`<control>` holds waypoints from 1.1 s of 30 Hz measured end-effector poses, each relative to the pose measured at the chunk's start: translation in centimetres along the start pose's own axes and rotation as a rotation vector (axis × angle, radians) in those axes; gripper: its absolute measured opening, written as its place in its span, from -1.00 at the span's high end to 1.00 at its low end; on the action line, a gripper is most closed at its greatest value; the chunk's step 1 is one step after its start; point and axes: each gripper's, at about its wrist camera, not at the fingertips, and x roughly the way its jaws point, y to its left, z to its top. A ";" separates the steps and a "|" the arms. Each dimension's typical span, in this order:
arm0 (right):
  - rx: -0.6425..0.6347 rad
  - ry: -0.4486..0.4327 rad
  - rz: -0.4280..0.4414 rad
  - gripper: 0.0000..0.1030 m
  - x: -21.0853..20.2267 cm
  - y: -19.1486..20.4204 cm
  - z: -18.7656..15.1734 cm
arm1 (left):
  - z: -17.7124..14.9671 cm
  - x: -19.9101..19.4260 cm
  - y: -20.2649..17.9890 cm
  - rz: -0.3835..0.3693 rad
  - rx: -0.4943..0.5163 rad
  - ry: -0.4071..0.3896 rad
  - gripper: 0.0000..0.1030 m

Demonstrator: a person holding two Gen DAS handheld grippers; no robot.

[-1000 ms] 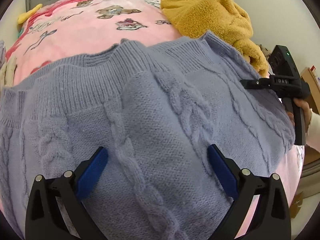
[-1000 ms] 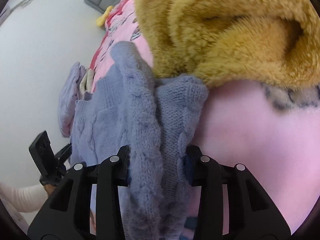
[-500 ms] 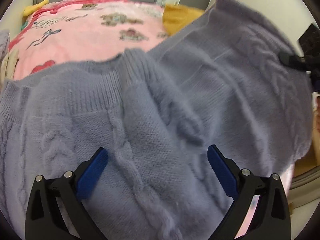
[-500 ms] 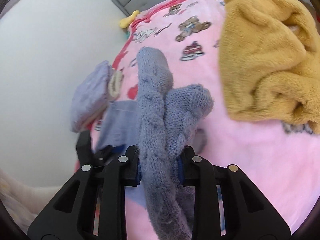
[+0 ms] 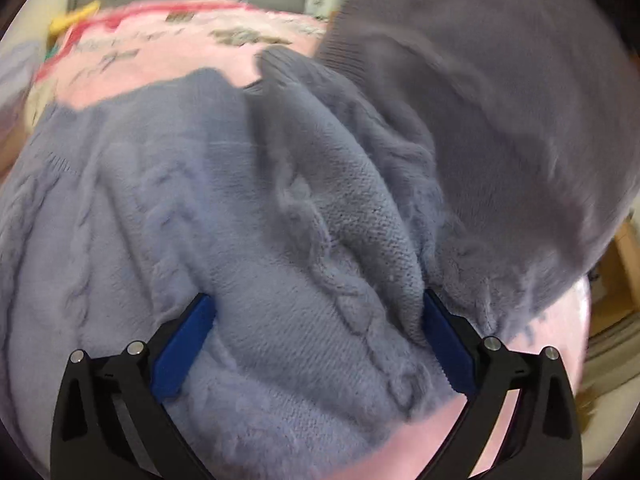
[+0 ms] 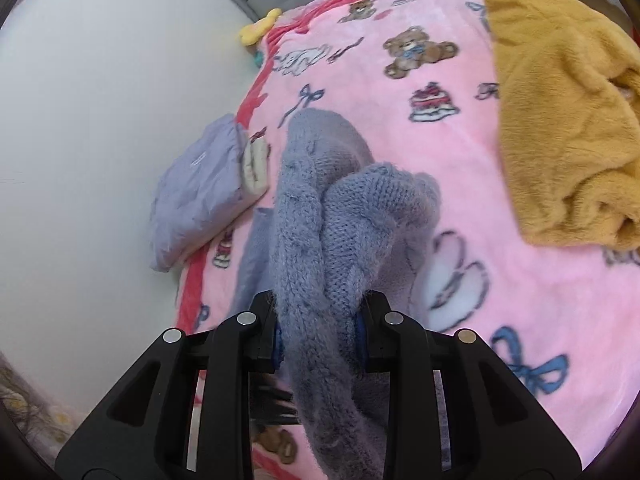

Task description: Fold large clothes

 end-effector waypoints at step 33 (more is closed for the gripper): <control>-0.009 0.181 -0.213 0.46 23.9 19.4 -0.2 | -11.6 -15.4 9.1 0.098 0.020 0.057 -0.74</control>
